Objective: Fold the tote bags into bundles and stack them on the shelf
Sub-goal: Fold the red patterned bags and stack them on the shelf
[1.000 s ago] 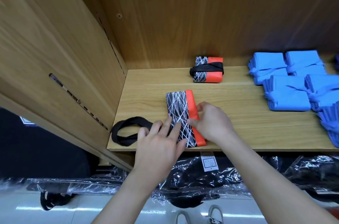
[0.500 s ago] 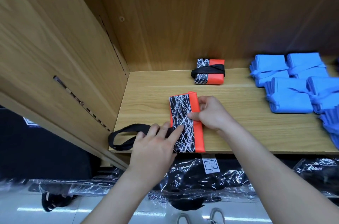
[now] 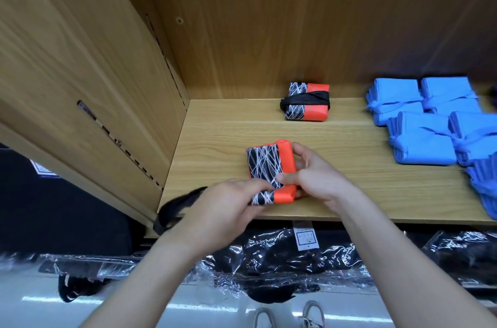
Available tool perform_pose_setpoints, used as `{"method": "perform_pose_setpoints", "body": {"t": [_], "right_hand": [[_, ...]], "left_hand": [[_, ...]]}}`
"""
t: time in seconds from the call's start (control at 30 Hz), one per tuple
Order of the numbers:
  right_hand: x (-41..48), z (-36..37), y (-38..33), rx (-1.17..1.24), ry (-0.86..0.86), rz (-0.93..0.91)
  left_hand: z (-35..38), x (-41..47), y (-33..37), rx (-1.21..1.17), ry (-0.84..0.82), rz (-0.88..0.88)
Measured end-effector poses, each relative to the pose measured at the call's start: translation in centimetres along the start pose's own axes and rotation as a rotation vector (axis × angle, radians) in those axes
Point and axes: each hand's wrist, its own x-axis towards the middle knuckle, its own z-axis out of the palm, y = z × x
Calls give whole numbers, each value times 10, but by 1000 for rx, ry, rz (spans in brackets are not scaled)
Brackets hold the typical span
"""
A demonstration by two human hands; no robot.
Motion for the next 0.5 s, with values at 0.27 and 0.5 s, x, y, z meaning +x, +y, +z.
{"method": "perform_pose_setpoints", "body": {"t": [0.27,0.5], "right_hand": [[-21,10,-13,156,-43,-147],[-29,10,-15,111,29,-282]], "left_hand": [[-6,19,-7,-449,83,-168],[-9,26,11,-595,257,-332]]}}
